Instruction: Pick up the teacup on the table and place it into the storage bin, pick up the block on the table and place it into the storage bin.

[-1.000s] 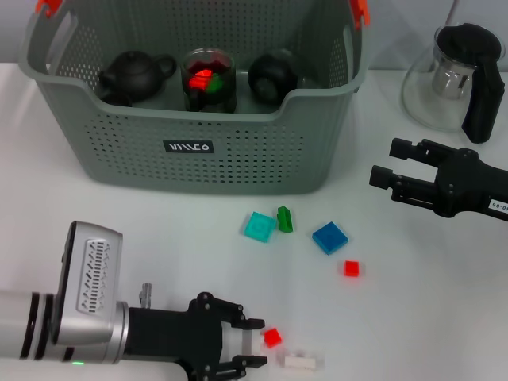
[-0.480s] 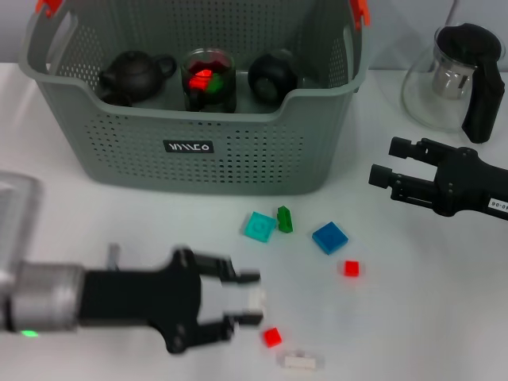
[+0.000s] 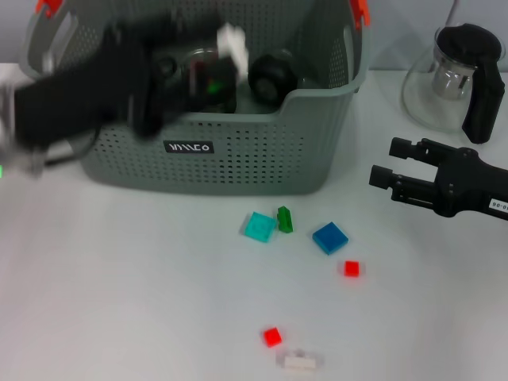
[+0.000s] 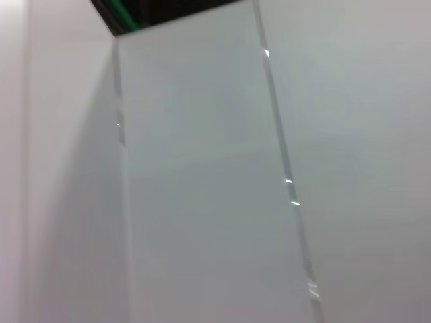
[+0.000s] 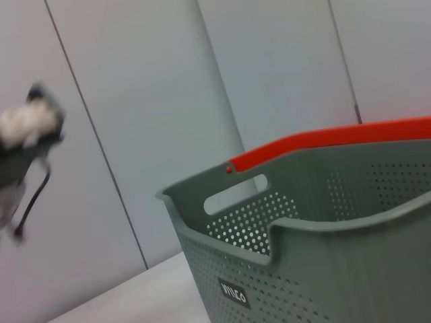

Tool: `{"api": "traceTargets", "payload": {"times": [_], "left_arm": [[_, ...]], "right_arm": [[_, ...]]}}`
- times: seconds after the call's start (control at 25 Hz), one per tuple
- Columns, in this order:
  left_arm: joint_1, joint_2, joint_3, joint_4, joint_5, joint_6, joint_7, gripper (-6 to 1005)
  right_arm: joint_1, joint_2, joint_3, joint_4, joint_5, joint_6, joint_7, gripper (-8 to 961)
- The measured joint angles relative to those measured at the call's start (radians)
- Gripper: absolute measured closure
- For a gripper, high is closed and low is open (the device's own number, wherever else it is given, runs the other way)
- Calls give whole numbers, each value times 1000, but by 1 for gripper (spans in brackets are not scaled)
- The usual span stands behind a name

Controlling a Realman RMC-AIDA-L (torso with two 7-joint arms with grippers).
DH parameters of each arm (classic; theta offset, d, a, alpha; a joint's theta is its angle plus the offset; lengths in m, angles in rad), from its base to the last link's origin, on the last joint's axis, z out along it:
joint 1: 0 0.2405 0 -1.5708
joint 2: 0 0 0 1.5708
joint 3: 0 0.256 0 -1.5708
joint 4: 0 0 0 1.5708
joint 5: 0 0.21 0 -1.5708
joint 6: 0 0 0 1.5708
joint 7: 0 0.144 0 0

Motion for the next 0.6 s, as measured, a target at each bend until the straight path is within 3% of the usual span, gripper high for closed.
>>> {"api": "traceTargets", "payload": {"times": [0.04, 0.08, 0.24, 0.32, 0.48, 0.52, 0.56, 0.6], "left_arm": [[-45, 3, -1, 45, -48, -68, -93, 603], [-45, 3, -1, 45, -48, -68, -93, 603], [-137, 6, 36, 197, -56, -307, -356, 603], [-167, 22, 119, 268, -31, -442, -485, 602], [-201, 85, 378, 352, 89, -709, -701, 602], [-207, 95, 429, 361, 127, -762, -742, 602], [-220, 99, 509, 377, 248, -870, -817, 602], [-220, 99, 509, 377, 248, -870, -817, 602]], "right_arm": [[0, 0, 0, 0, 0, 1, 0, 147], [1, 0, 0, 0, 0, 2, 0, 147], [-1, 0, 1, 1, 1, 4, 0, 147], [-4, 0, 1, 1, 2, 4, -1, 146], [-5, 1, 2, 1, 1, 5, -3, 146], [-5, 1, 2, 1, 2, 5, -4, 146], [-5, 1, 2, 1, 2, 6, -5, 147], [-5, 1, 2, 1, 2, 6, -5, 147]]}}
